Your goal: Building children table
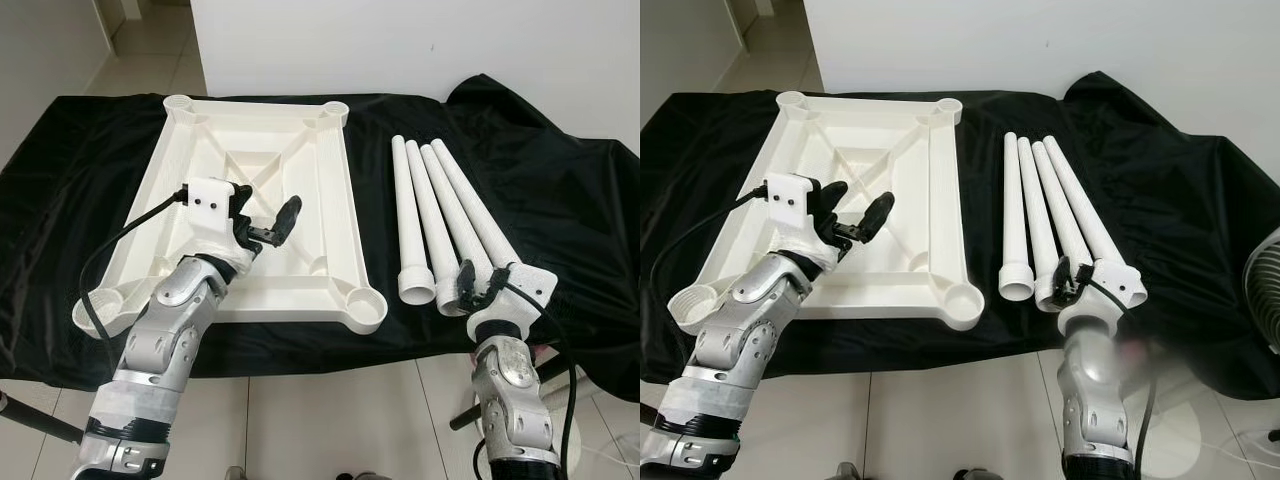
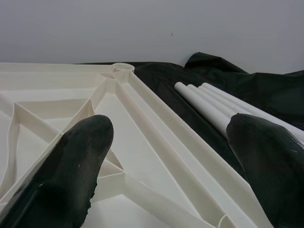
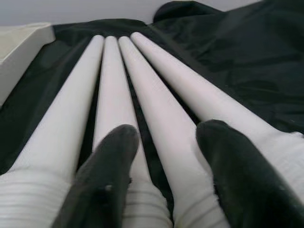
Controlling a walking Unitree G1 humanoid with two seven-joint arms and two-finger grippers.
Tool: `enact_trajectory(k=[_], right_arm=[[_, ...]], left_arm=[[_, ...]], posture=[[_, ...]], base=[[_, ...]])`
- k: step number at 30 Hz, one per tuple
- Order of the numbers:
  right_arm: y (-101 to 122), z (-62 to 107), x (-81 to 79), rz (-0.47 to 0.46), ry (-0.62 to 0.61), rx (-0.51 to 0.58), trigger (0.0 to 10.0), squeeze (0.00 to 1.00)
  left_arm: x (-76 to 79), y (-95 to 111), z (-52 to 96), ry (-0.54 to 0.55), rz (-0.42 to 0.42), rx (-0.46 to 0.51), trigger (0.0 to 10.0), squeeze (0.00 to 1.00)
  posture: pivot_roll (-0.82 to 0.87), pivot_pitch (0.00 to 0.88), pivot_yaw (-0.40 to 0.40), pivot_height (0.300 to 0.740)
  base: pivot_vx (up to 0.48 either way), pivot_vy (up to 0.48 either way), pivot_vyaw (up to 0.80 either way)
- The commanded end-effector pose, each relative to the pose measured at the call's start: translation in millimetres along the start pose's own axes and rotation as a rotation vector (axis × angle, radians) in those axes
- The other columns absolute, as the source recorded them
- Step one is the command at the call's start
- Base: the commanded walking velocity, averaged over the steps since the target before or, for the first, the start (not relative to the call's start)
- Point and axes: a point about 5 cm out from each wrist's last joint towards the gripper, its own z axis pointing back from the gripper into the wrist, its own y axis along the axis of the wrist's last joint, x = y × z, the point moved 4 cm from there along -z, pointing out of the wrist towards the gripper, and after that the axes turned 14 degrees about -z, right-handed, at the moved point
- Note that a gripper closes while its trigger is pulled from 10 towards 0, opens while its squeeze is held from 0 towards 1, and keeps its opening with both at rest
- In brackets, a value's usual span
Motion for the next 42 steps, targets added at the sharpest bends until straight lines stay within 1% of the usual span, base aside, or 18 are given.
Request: enact_trajectory(k=[1, 8, 9, 10, 15, 16, 22, 25, 26, 27, 28, 29, 30, 31, 33, 34, 41, 42], right_arm=[[-4.5, 2.5, -2.1, 0.029, 0.025, -0.029, 10.0, 0.0], [-11.0, 3.8, -6.0, 0.054, 0.068, -0.083, 10.0, 0.0], [-10.2, 4.2, -8.4, 0.023, 0.094, -0.085, 10.0, 0.85], [-8.9, 4.2, -8.7, 0.016, 0.098, -0.081, 10.0, 1.0], [-8.0, 4.3, -9.4, 0.047, 0.107, -0.075, 10.0, 1.0], [-12.3, 5.0, -9.8, 0.053, 0.113, -0.097, 10.0, 0.0], [-26.8, 7.9, -11.8, 0.051, 0.144, -0.163, 10.0, 0.0], [-41.6, 9.3, -19.9, 0.149, 0.235, -0.221, 10.0, 0.0], [-41.6, 9.3, -19.9, 0.149, 0.235, -0.221, 10.0, 0.0], [-44.1, 9.6, -22.8, 0.193, 0.267, -0.224, 10.0, 0.0], [-44.4, 8.8, -25.2, 0.283, 0.299, -0.208, 10.0, 0.0], [-45.5, 8.6, -27.9, 0.335, 0.328, -0.2, 10.0, 0.0], [-43.5, 5.9, -27.0, 0.256, 0.301, -0.201, 10.0, 0.0], [-43.5, 5.9, -27.0, 0.256, 0.301, -0.201, 10.0, 0.0], [-40.6, 2.4, -23.1, 0.115, 0.245, -0.204, 10.0, 0.0], [-39.7, 1.8, -21.9, 0.073, 0.232, -0.201, 10.0, 0.0], [-42.6, 3.7, -23.0, -0.01, 0.226, -0.203, 10.0, 0.0], [-44.5, 4.3, -24.1, -0.039, 0.225, -0.209, 10.0, 0.0]], left_arm=[[14.2, 3.2, 0.8, -0.136, 0.002, 0.02, 10.0, 0.0], [13.8, 4.1, 1.2, -0.13, 0.012, 0.013, 10.0, 0.0], [14.0, 4.3, 1.5, -0.128, 0.016, 0.011, 10.0, 0.0], [14.0, 4.7, 1.7, -0.126, 0.017, 0.01, 10.0, 0.0], [13.9, 5.4, 2.0, -0.124, 0.018, 0.008, 10.0, 0.0], [13.3, 5.7, 2.2, -0.12, 0.016, 0.007, 10.0, 0.0], [12.5, 5.7, 2.8, -0.114, 0.02, 0.004, 10.0, 0.0], [13.0, 4.9, 2.9, -0.112, 0.024, 0.0, 10.0, 0.0], [13.0, 4.9, 2.9, -0.112, 0.024, 0.0, 10.0, 0.0], [13.1, 4.8, 2.8, -0.111, 0.027, 0.0, 10.0, 0.0], [13.3, 4.9, 2.5, -0.111, 0.029, 0.0, 10.0, 0.0], [13.5, 4.9, 2.4, -0.111, 0.029, 0.0, 10.0, 0.0], [13.5, 5.1, 2.2, -0.11, 0.031, 0.001, 10.0, 0.0], [13.5, 5.1, 2.2, -0.11, 0.031, 0.001, 10.0, 0.0], [13.3, 5.5, 2.2, -0.108, 0.029, 0.001, 10.0, 0.0], [13.0, 5.6, 2.2, -0.107, 0.028, 0.001, 10.0, 0.0], [11.9, 6.1, 2.9, -0.104, 0.027, 0.001, 10.0, 0.0], [11.8, 6.0, 3.0, -0.103, 0.027, 0.0, 10.0, 0.0]], posture=[[0.01, 0.107, -0.004, 0.74], [0.01, 0.107, -0.004, 0.74], [0.01, 0.106, -0.006, 0.74], [0.01, 0.106, -0.009, 0.74], [0.02, 0.106, -0.011, 0.74], [0.02, 0.105, -0.014, 0.74], [0.02, 0.105, -0.014, 0.74], [0.02, 0.102, -0.012, 0.74], [0.02, 0.102, -0.012, 0.74], [0.02, 0.102, -0.012, 0.74], [0.02, 0.101, -0.013, 0.74], [0.02, 0.1, -0.012, 0.74], [0.02, 0.1, -0.013, 0.74], [0.02, 0.1, -0.013, 0.74], [0.02, 0.1, -0.014, 0.74], [0.03, 0.099, -0.014, 0.74], [0.03, 0.098, -0.012, 0.74], [0.03, 0.099, -0.013, 0.74]], base=[[0.0, 0.0, 0.0], [0.0, 0.0, 0.0], [0.0, 0.0, 0.0], [0.0, 0.0, 0.0], [0.0, 0.0, 0.0], [0.0, 0.0, 0.0], [0.0, 0.0, 0.0], [0.0, 0.0, 0.0], [0.0, 0.0, 0.0], [0.0, 0.0, 0.0], [0.0, 0.0, 0.0], [0.0, 0.0, 0.0], [0.0, 0.0, 0.0], [0.0, 0.0, 0.0], [0.0, 0.0, 0.0], [0.0, 0.0, 0.0], [0.0, 0.0, 0.0], [0.0, 0.0, 0.0]])
